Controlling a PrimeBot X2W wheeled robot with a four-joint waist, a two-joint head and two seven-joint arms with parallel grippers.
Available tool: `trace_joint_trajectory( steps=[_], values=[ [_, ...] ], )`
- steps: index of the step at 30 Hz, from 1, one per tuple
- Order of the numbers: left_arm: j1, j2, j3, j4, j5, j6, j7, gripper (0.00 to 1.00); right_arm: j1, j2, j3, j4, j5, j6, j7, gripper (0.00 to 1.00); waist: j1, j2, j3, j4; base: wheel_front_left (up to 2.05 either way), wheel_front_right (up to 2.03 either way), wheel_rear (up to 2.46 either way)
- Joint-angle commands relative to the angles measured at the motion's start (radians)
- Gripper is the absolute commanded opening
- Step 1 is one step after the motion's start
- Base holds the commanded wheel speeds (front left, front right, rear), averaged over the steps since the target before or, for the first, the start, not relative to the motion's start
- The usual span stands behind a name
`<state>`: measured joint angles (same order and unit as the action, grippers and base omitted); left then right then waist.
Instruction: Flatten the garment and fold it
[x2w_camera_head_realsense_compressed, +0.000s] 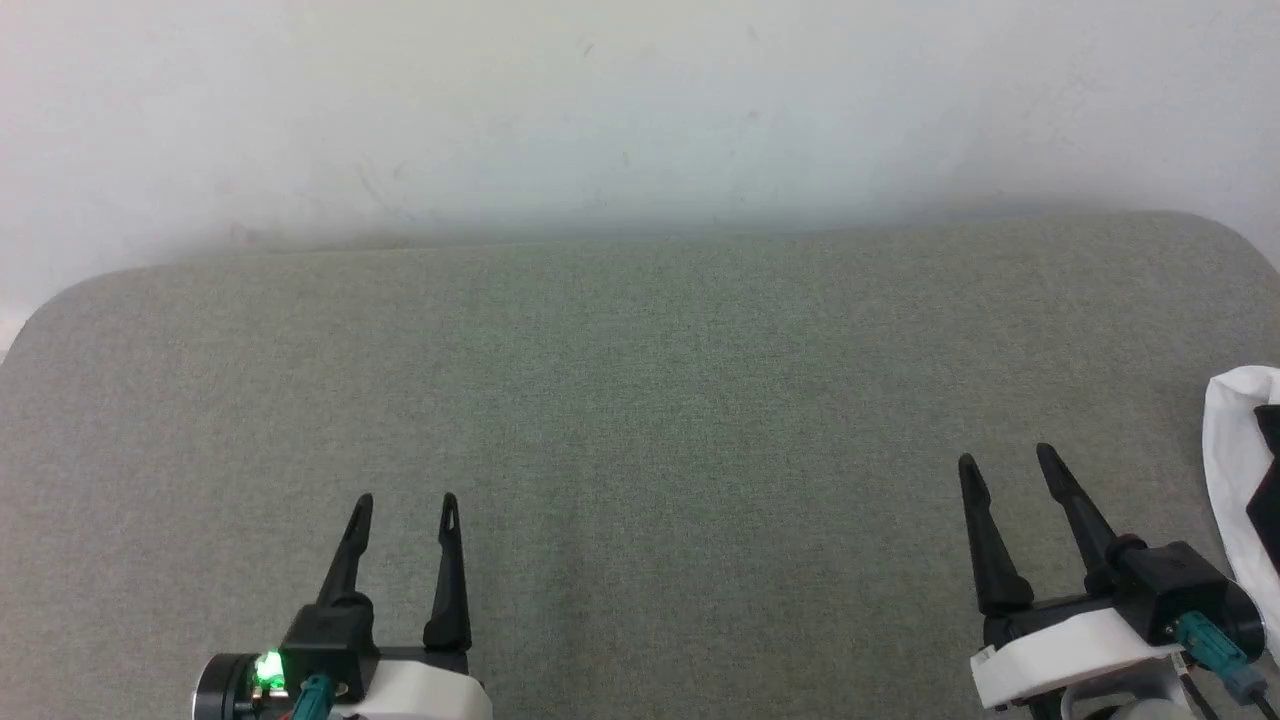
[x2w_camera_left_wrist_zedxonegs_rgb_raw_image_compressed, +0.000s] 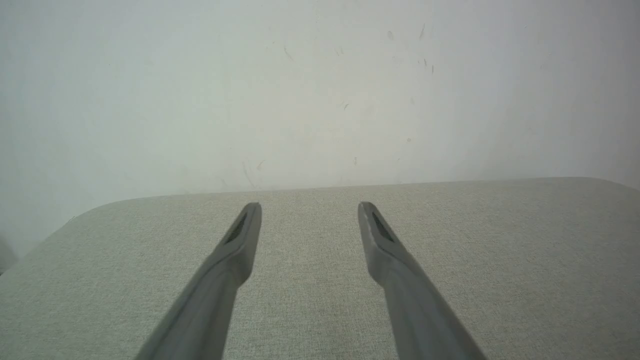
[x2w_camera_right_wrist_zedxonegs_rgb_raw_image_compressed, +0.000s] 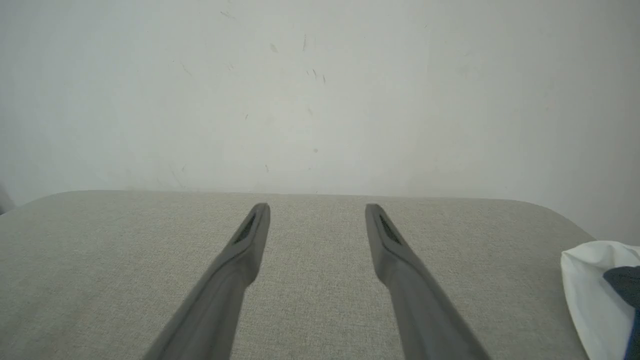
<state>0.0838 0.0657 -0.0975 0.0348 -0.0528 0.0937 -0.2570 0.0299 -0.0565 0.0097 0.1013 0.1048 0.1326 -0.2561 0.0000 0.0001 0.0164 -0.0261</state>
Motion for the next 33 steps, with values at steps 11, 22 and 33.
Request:
trace_joint_trajectory(
  steps=[11,22,33],
  values=[
    [0.0,-0.002,-0.004,0.0,-0.013,0.005,0.002,0.0,0.0,0.001,-0.005,-0.02,-0.001,0.0,0.001,0.0,0.0,-0.0001,-0.002,0.002,0.0,0.0,0.0],
    [-0.006,-0.003,0.003,-0.002,-0.009,-0.002,0.02,0.0,-0.002,0.001,-0.005,-0.025,-0.009,0.0,0.019,0.0,0.0,-0.0001,-0.003,0.004,0.0,0.0,0.0],
    [-0.013,-0.004,0.012,-0.005,-0.003,-0.01,0.042,0.0,-0.005,0.002,-0.006,-0.032,-0.018,0.0,0.041,0.0,0.0,-0.0001,-0.005,0.006,0.0,0.0,0.0]
  ],
)
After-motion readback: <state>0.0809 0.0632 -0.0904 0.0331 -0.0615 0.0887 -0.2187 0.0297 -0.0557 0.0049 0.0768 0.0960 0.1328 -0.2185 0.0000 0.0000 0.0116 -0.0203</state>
